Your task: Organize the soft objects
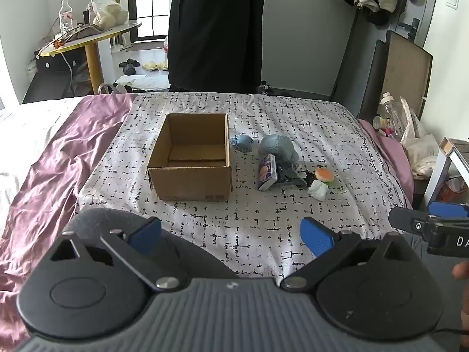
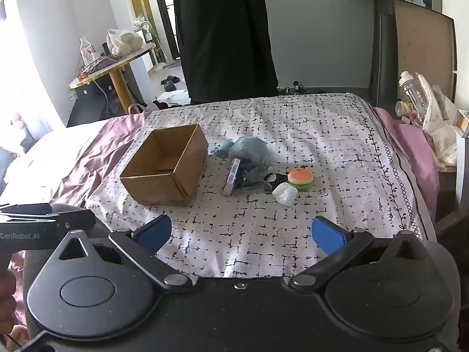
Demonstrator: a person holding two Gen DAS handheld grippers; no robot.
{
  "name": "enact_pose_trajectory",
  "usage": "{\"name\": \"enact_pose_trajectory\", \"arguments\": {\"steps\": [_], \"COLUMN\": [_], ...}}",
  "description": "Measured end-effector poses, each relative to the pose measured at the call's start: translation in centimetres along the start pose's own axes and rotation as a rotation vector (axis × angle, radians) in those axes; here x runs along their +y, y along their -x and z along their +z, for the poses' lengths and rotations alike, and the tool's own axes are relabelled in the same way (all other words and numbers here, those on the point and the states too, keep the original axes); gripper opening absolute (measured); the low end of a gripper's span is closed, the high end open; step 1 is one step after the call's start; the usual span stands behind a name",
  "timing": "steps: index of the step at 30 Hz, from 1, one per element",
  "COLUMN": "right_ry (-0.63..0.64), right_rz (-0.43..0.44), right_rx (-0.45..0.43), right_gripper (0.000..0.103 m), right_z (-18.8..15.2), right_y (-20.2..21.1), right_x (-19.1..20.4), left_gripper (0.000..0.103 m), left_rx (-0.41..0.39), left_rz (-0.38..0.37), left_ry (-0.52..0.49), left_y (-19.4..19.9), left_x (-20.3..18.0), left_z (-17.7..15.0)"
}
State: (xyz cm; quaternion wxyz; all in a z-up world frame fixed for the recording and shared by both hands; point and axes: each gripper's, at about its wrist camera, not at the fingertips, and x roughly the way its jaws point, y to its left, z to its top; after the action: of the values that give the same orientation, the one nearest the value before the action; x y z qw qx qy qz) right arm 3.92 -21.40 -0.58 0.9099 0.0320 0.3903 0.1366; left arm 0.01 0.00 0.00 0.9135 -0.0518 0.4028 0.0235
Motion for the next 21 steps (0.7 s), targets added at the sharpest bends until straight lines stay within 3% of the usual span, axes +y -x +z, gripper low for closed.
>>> {"name": "enact_pose_trajectory", "arguments": {"steps": [21], "right_ry": [0.011], "right_rz": [-0.012], "right_rx": [-0.017], "right_gripper": [0.103], "right_z": [0.5], "right_y": [0.8], "right_x": [-0.2], "left_gripper": [0.101], "left_rx": [-0.035], "left_rz": [0.004], "left_ry": [-0.012], "left_y": [1.0], "left_x": [-0.3], "left_z": [0.4]}}
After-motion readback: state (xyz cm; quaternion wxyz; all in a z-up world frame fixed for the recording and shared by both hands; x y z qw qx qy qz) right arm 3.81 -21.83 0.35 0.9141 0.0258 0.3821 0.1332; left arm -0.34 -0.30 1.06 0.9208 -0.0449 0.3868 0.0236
